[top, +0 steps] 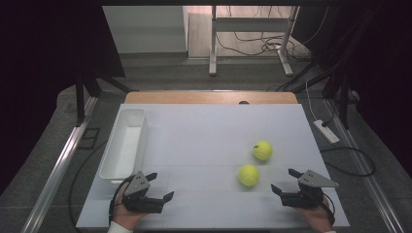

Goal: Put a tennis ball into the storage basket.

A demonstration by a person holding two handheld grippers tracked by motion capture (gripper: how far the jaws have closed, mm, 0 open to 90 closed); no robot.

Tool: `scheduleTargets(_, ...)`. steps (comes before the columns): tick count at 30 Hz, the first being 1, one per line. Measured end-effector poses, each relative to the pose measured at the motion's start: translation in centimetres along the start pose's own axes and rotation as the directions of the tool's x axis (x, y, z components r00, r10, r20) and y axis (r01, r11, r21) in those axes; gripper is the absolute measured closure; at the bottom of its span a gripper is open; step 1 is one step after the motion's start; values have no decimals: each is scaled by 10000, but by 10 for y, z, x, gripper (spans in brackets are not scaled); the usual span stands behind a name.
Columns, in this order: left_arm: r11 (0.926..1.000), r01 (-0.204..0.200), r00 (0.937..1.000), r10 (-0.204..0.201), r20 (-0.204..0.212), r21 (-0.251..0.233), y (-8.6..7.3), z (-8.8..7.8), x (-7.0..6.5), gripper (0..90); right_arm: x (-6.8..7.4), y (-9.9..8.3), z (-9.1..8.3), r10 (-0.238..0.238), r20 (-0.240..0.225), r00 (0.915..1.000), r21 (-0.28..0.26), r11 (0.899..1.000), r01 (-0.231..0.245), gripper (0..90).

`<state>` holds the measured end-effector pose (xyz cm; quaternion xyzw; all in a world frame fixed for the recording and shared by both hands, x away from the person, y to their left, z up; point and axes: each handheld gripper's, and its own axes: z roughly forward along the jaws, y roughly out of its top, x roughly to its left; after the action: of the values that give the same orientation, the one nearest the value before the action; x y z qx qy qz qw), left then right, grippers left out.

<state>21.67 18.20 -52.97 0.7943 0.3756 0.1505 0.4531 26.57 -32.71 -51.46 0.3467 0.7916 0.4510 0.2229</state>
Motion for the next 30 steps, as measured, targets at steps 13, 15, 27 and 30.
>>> scheduleTargets(13, 10000, 47, 10000, -47, 47, -33, 1, 0, 0, 96, 0, 0, -1, -26, -1, 10000, -34, 10000, 26, 111)
scheduleTargets(15, 10000, 51, 10000, -51, 39, -29, 1, -1, 1, 95, 1, 0, -1, -40, -13, 10000, -30, 10000, 40, 111)
scheduleTargets(27, 10000, -5, 10000, 5, -72, -67, 4, 1, -2, 96, 1, 1, 2, -63, -84, 9999, 22, 10000, 63, 112)
scheduleTargets(30, 9999, -101, 9999, 100, -77, -48, 8, 2, -4, 95, 1, 1, 3, -121, -124, 9999, 95, 9999, 122, 112)
